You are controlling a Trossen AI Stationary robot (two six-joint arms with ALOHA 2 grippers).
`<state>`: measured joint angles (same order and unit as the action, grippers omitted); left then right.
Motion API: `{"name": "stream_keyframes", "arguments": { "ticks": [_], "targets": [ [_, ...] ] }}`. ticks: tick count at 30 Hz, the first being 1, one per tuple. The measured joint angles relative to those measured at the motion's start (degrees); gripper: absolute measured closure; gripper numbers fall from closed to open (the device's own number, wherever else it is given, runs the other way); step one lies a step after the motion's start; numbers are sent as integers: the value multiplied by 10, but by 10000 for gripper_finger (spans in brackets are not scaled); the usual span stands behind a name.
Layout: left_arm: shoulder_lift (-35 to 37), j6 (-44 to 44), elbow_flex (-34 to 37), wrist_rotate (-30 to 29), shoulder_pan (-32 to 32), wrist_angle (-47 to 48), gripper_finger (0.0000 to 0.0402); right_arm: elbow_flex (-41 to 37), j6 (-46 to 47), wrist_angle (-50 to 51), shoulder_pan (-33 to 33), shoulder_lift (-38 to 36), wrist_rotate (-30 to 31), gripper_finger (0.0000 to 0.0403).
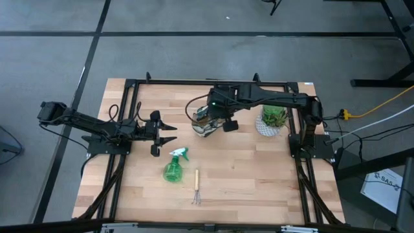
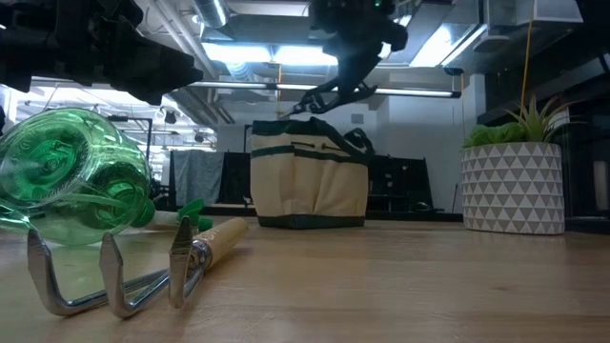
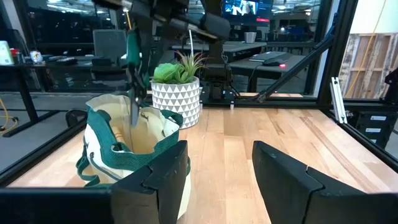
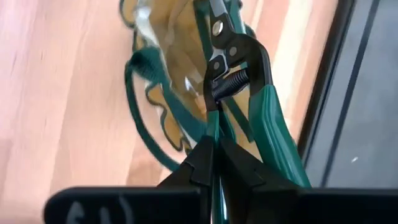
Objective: Pick & Place Garden tools in Gardening bag
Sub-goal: Put the shear scissor into the gardening bag
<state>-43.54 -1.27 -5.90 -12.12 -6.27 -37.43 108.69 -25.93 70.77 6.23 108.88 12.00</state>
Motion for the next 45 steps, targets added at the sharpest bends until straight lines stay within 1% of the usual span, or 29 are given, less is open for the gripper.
{"name": "stream_keyframes", "arguments": {
  "ticks": [5,8,14,20,31,37,45],
  "targets": [
    [0,0,0,0,0,0,226,8,-31,27,-11,0,28,383],
    [0,0,0,0,0,0,224,8,-52,43,-15,0,30,383],
    [0,0,0,0,0,0,226,8,-146,19,-14,0,35,383],
    [0,0,0,0,0,0,224,8,-208,-10,-10,9,34,383],
    [0,0,0,0,0,4,224,7,-226,-24,4,48,34,383],
    [0,0,0,0,0,4,224,7,-226,-34,9,50,34,382],
    [0,0,0,0,0,4,225,7,-212,-31,9,49,34,355]
  ]
}}
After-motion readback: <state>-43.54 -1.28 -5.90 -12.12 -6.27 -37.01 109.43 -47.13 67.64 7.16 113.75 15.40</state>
